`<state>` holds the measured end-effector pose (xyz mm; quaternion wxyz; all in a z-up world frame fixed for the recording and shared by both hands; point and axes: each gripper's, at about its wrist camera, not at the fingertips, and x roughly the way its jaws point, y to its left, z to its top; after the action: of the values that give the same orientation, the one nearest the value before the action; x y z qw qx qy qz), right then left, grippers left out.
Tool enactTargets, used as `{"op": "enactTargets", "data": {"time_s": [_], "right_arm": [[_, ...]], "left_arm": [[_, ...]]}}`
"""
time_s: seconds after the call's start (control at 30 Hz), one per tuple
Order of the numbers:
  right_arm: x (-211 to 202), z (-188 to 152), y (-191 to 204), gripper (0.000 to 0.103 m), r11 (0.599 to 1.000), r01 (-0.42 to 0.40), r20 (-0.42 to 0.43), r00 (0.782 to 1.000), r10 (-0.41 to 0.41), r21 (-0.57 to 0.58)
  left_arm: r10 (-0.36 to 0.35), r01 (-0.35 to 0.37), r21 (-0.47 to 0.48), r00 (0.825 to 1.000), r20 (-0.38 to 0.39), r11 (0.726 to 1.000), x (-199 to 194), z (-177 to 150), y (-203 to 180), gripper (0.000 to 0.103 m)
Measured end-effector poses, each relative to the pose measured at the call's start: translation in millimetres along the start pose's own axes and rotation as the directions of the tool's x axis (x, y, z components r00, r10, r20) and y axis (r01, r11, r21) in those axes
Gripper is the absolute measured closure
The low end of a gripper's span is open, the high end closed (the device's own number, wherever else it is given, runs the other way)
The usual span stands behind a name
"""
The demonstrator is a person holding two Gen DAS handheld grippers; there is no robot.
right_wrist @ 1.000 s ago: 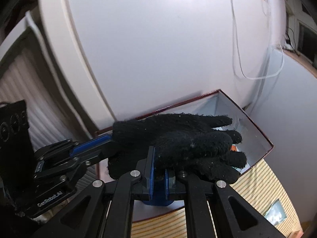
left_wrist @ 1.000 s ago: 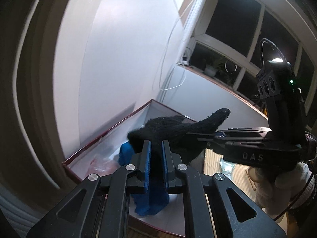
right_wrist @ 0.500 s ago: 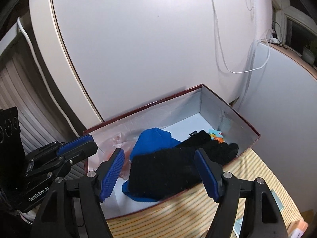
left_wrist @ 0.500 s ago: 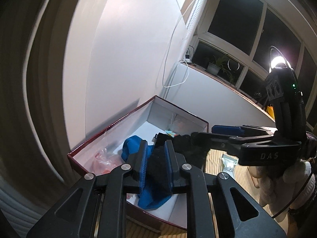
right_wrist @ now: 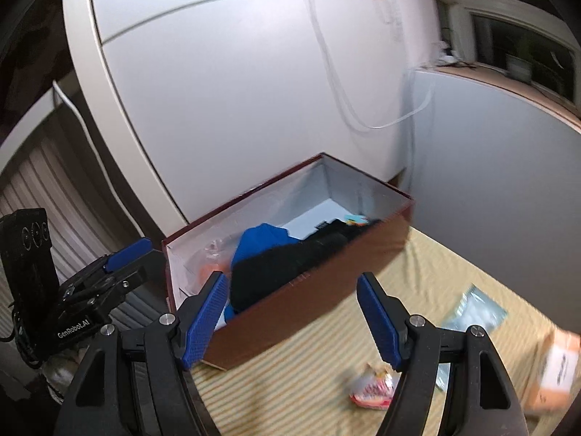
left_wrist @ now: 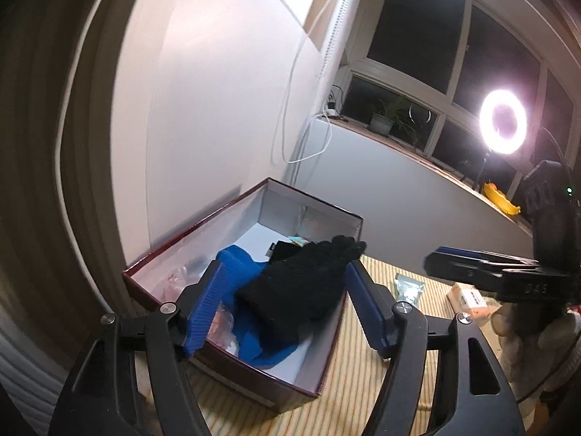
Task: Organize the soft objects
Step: 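Open both grippers to release the glove into the shoebox, then move both grippers to the orange-and-white tissue pack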
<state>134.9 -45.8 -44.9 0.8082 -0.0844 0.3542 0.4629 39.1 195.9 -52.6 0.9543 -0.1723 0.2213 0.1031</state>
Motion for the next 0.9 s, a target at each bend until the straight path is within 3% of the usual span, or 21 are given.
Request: {"op": "enactTargets", "data": {"time_s": [0.2,0.37,0.63,0.9], "right_arm": [[-44.5,-25.1,-27.0,0.033,0.996,0.062,0.1,0.993,-0.068,0.065],[-77.7,-46.5,-52.6,0.033,0.984,0.112,0.132,0.983,-0.131,0.138],[-134.5,-94.3,-95.2,0.033,0.942,0.231,0.128,0.955,-0.267,0.245],[-178.2,-148.2,-136.3,0.027,0.874,0.344,0.082,0.916,-0.392,0.342]], "left_arm": [[-0.009,0.009,0.052,1.0,0.001,0.999,-6.7,-6.8,-19.6,0.035],[-0.03,0.031,0.081,0.999,-0.01,0.996,-11.2,-12.3,-34.5,0.035],[-0.085,0.09,0.108,0.995,-0.048,0.99,-11.1,-26.9,-60.9,0.035],[-0.163,0.178,0.12,0.979,-0.123,0.977,4.6,-45.3,-95.9,0.035]]}}
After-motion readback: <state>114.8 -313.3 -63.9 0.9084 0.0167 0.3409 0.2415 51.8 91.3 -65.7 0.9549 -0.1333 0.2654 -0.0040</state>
